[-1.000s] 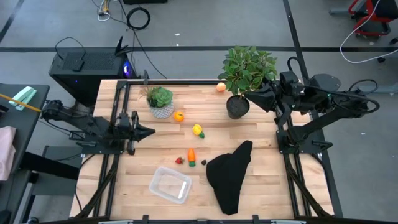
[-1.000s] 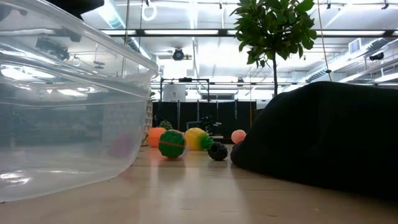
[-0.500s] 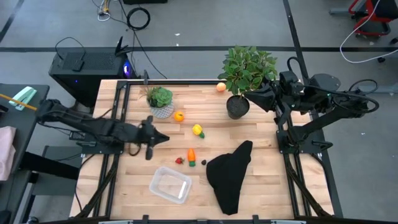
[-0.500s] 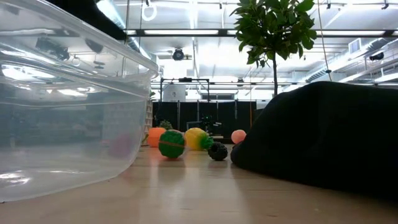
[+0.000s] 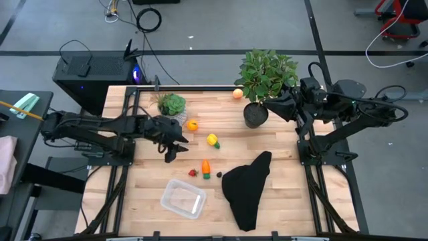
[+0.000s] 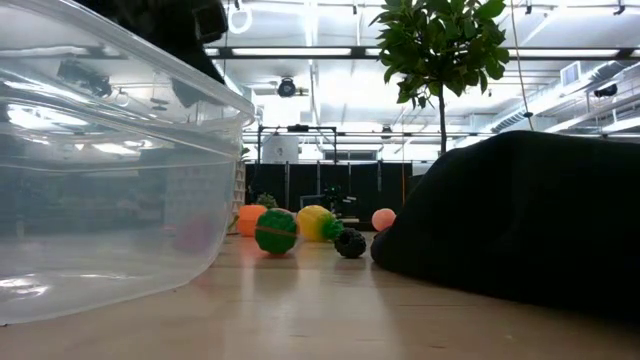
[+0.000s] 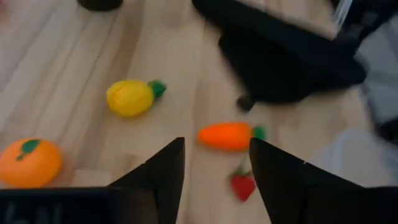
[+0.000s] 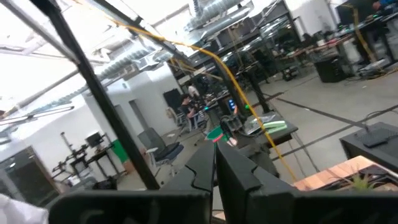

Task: Pick and placing Produce into tupperware
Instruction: Put the strawberry into the transparent bin

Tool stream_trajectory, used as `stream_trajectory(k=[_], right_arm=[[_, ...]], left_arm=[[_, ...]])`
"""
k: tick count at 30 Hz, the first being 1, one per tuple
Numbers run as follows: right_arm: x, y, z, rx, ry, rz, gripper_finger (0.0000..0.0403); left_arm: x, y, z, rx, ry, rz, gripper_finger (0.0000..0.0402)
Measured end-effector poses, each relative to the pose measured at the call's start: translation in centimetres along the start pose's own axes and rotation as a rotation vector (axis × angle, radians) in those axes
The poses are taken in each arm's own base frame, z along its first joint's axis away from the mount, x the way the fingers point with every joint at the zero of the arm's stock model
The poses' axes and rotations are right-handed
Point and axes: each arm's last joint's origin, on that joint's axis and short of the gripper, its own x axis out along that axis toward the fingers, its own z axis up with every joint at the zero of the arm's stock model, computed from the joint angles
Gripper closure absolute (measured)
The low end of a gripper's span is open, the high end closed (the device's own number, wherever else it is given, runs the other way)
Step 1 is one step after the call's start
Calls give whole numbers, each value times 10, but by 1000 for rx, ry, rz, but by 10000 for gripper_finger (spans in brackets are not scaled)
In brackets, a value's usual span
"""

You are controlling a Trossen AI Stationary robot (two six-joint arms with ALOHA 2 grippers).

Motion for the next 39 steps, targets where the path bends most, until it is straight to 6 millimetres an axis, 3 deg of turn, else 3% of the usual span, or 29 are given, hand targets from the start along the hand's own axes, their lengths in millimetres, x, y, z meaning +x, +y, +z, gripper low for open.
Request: stream_trajectory(k=[8,14,17,20,26,32,39], right_arm=[[-1,3,-5,-43,94,128,380],[-8,2,-6,-53,152,157,380],[-9,2,-7,-54,173,174,380],[-10,3,-7,-52,186,205,380],[-10,3,-8,-52,195,215,380],[-10,3,-8,-44,202,227,380],[-10,3,-8,-44,201,228,380]], left_arm=[[7,9,-3,-185,49,41,204],[38,-6,-11,-433,134,12,183],[54,-18,-7,-472,173,-37,166],[69,-29,5,-408,212,-50,151],[91,-44,25,-71,403,3,136],[113,-37,12,-31,602,27,118],[130,-38,8,-21,598,-7,87]])
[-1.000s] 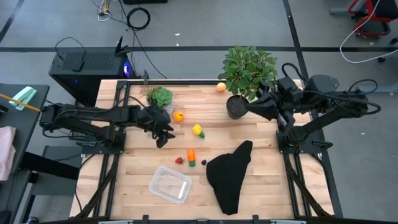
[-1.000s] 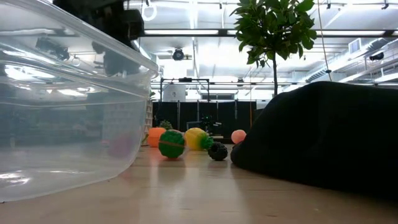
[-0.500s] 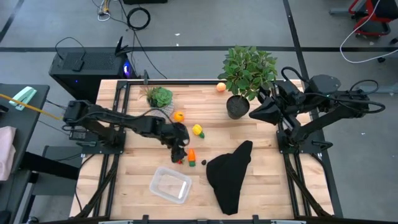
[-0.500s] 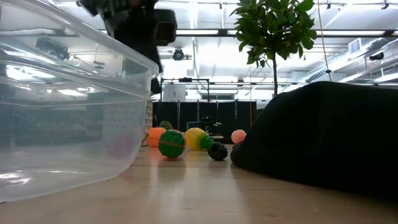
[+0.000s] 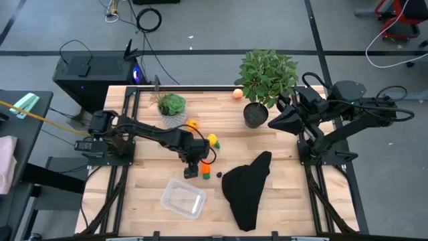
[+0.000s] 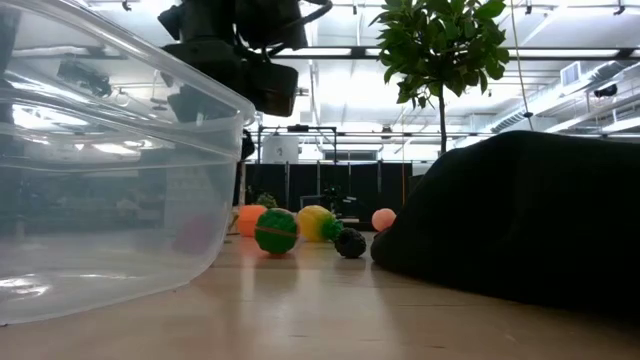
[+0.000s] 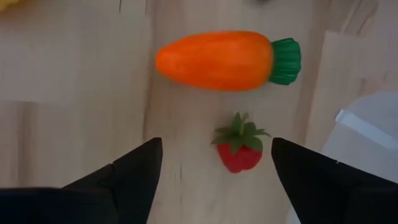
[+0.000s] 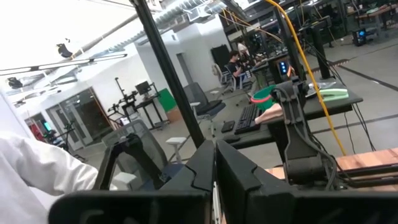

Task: Pick and placing Produce into tupperware
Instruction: Put the strawberry into the transparent bin

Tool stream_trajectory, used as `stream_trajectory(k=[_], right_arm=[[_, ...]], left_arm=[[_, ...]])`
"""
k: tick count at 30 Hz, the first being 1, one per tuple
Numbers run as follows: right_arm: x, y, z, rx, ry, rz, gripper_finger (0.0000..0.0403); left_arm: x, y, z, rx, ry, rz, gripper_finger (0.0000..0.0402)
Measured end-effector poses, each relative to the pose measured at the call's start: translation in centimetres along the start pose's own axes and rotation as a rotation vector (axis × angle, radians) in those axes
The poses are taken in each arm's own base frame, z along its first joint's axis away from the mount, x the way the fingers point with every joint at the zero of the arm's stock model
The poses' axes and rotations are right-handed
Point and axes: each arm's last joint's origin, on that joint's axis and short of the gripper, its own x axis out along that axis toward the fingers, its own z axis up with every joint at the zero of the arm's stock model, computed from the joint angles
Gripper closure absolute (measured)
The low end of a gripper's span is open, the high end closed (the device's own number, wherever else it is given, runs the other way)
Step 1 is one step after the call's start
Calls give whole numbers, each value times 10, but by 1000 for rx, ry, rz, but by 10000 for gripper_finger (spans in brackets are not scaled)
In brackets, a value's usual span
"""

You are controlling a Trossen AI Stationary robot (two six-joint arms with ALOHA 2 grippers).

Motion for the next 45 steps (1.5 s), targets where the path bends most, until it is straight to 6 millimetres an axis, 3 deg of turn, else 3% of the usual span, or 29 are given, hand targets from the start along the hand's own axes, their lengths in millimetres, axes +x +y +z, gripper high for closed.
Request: stream_trajectory(k=[21,45], right_arm=[[0,0,0,0,2,-1,380],[0,0,0,1,2,-2,380]], left_arm=[[33,-3,2,-68,59,-87,90],[33,-10,4,-52,34,-129,203]])
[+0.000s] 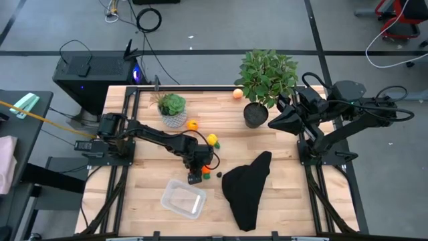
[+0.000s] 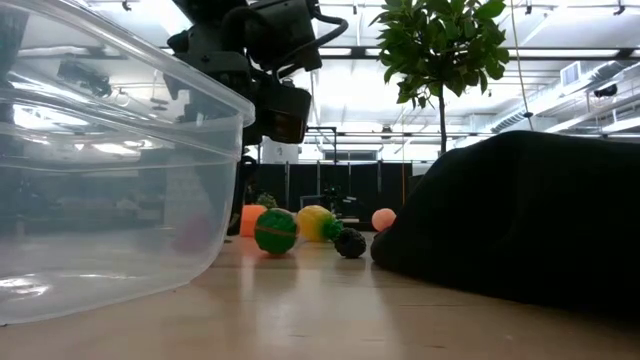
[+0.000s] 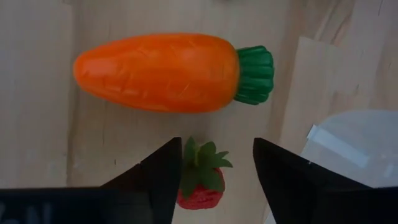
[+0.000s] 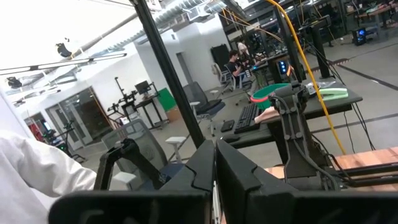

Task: Pick and placing Produce into tupperware
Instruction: Put the strawberry into the transparent bin

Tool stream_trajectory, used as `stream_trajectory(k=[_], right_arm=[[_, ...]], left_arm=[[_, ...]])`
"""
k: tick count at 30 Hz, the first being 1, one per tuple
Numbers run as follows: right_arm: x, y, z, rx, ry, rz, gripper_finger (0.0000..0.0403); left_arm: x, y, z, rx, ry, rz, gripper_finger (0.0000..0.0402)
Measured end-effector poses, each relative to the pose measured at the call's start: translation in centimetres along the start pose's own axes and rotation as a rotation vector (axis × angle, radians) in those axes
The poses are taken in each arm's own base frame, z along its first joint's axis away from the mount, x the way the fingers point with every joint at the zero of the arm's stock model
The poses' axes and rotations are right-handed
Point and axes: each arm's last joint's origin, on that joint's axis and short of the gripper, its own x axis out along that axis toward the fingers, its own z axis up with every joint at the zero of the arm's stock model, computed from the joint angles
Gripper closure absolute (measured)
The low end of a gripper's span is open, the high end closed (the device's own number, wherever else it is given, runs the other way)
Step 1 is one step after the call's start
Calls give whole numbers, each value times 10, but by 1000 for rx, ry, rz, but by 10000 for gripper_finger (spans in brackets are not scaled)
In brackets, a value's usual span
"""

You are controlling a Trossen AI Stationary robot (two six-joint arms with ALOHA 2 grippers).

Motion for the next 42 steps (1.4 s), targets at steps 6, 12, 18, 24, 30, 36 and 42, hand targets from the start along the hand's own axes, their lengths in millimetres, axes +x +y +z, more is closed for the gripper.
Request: stream_trajectory(k=[6,12,18,24,30,36,42], right_arm=[[0,0,0,0,0,0,380],[0,0,0,0,0,0,380],[0,0,0,0,0,1,380],[0,0,0,4,0,1,380],[0,0,0,4,0,1,380],[0,0,0,4,0,0,380],[0,0,0,4,-1,1,380]], left_arm=[[0,0,0,0,-1,0,244],[0,0,0,1,-1,1,284],[0,1,0,9,-6,17,324],[0,2,1,38,-16,49,386],[0,2,0,63,-18,63,387],[-3,2,1,49,-28,75,395],[-22,-2,9,70,-35,99,395]])
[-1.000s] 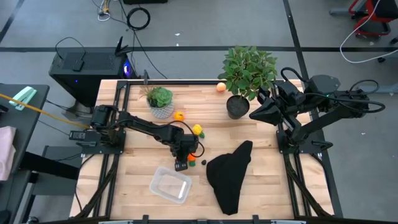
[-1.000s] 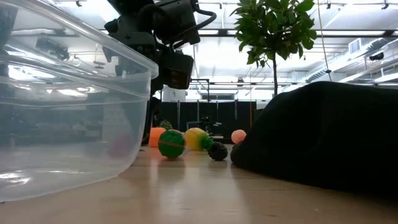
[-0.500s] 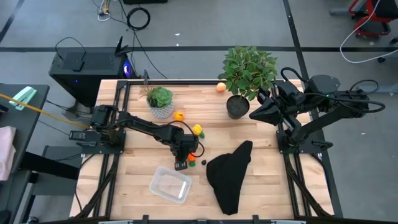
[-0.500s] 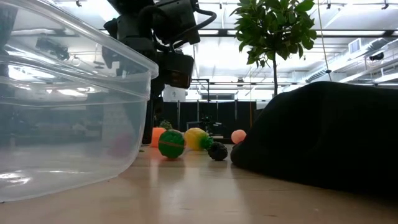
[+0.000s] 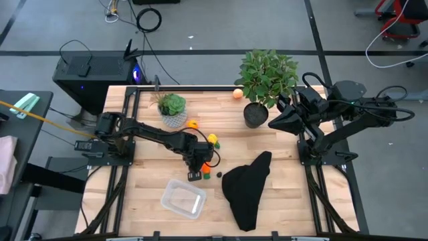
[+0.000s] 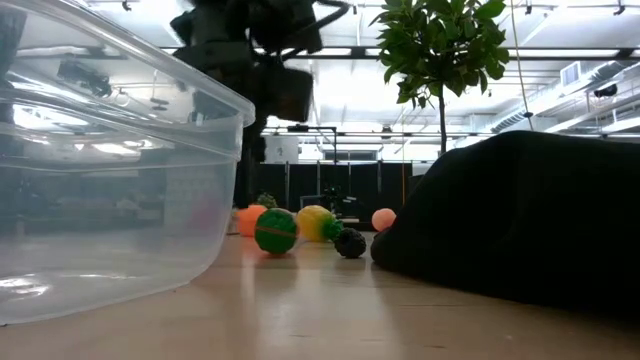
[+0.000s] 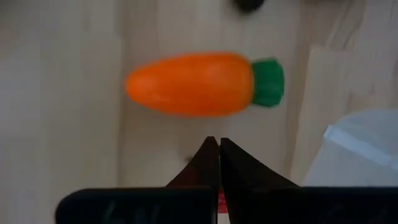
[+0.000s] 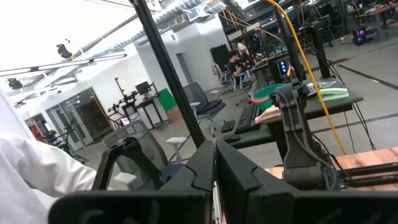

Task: Pick and placing Produce into tupperware
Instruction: Put the strawberry into the transparent bin

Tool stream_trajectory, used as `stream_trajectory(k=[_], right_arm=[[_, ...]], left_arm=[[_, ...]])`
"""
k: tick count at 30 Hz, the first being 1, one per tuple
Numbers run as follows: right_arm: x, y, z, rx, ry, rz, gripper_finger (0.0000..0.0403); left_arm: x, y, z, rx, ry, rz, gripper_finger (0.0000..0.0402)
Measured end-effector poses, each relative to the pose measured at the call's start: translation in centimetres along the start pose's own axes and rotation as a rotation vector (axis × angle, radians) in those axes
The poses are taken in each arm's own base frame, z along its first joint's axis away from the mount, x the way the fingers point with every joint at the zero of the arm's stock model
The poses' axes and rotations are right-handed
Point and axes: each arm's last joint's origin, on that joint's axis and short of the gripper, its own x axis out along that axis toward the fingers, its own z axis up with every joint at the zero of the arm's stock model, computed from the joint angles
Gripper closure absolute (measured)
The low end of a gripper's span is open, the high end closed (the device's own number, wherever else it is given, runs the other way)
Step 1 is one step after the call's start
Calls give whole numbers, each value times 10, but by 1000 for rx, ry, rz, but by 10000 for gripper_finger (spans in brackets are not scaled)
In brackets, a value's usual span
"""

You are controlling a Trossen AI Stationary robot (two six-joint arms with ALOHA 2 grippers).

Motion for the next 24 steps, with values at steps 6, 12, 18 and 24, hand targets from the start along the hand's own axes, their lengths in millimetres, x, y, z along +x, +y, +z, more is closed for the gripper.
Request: stream_trajectory(k=[6,12,18,24], right_arm=[[0,0,0,0,1,0,380],[0,0,-1,-3,9,-4,380],[0,0,-1,-3,13,-5,380],[0,-1,-1,2,13,-5,380]], left_arm=[[-37,-8,13,20,-24,4,395],[-90,-33,34,13,-105,-115,395],[-110,-71,34,27,-120,-245,395],[-86,-93,11,-22,-42,-167,395]])
